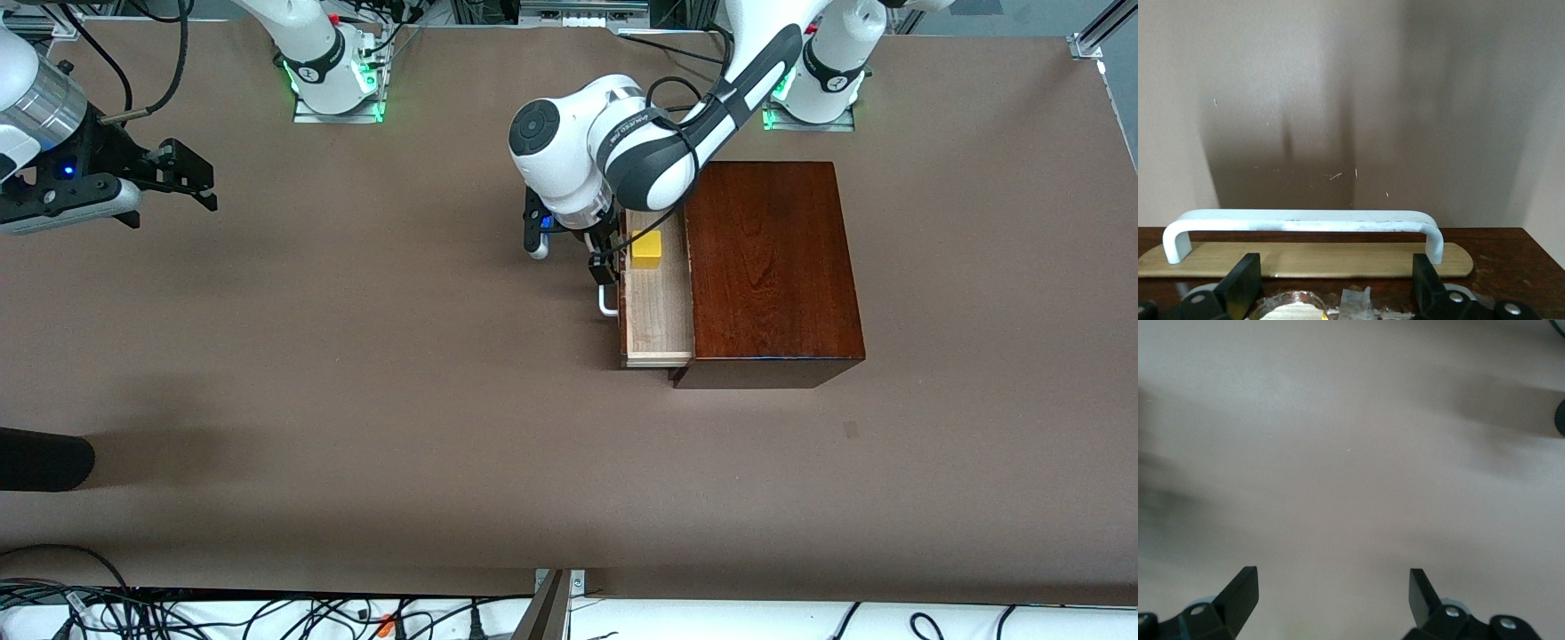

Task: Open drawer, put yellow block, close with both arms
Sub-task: 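Push the drawer handle with the left gripper into the box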

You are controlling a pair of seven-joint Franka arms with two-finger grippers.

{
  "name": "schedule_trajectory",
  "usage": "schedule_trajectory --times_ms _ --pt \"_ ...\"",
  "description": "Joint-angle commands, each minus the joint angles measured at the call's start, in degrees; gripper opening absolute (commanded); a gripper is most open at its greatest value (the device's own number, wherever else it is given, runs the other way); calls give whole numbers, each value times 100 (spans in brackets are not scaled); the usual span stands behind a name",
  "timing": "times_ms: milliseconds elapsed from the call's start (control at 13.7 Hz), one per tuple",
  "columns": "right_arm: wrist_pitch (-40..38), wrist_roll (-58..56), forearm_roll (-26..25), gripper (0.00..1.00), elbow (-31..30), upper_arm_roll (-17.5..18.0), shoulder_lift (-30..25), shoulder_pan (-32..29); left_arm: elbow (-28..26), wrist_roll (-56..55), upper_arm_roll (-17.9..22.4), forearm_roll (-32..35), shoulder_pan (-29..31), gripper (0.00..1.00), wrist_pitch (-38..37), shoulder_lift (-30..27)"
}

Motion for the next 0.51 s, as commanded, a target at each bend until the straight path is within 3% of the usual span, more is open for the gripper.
schedule_trajectory --times_ms 0,437 --pt "-24 59 103 100 111 -32 48 -44 -260 93 22 174 212 100 -333 -210" --pt "-50 59 103 100 111 -41 92 -53 -374 67 31 174 317 100 -747 -315"
